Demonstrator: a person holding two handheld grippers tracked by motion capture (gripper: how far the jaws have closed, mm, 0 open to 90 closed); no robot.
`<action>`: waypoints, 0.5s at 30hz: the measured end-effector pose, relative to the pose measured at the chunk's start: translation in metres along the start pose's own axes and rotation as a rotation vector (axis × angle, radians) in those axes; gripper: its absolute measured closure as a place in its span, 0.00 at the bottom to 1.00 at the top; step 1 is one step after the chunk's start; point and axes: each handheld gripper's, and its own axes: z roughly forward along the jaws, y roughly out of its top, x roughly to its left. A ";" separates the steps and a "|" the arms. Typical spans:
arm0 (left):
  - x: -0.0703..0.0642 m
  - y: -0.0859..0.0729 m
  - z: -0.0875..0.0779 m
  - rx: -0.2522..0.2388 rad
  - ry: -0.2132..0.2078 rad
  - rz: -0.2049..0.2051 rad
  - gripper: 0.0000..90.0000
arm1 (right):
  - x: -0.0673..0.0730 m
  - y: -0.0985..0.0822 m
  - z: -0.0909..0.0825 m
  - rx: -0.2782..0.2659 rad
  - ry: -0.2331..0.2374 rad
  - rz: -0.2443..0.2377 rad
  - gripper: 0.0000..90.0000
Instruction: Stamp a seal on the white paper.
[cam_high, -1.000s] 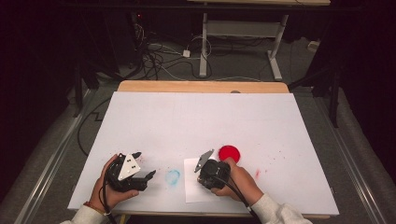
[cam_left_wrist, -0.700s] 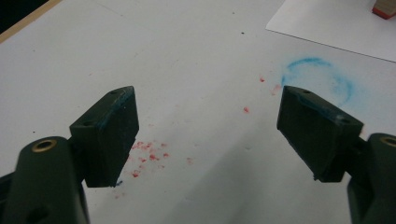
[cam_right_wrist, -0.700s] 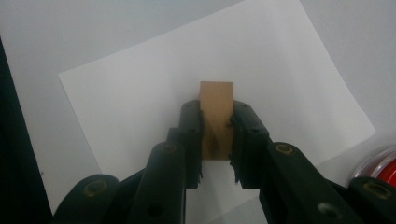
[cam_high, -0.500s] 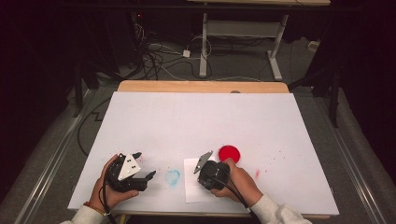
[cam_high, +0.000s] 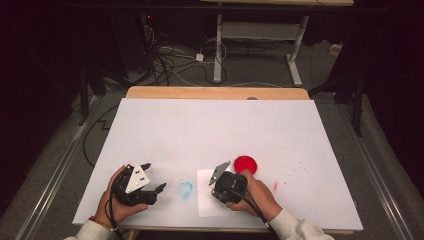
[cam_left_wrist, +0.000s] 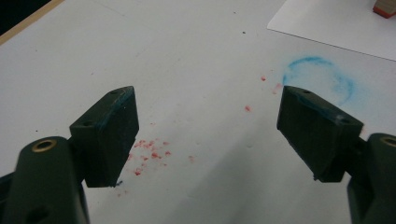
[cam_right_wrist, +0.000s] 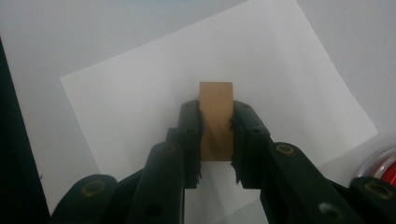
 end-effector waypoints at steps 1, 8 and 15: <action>0.000 0.000 0.000 0.002 0.000 0.002 0.22 | -0.001 0.000 -0.001 -0.004 0.006 0.009 0.84; 0.002 -0.003 -0.001 0.007 0.004 0.000 0.22 | -0.007 0.000 -0.020 -0.063 0.005 0.031 0.84; 0.002 -0.003 -0.003 0.000 0.008 -0.006 0.22 | -0.010 -0.002 -0.035 -0.102 -0.023 0.035 0.84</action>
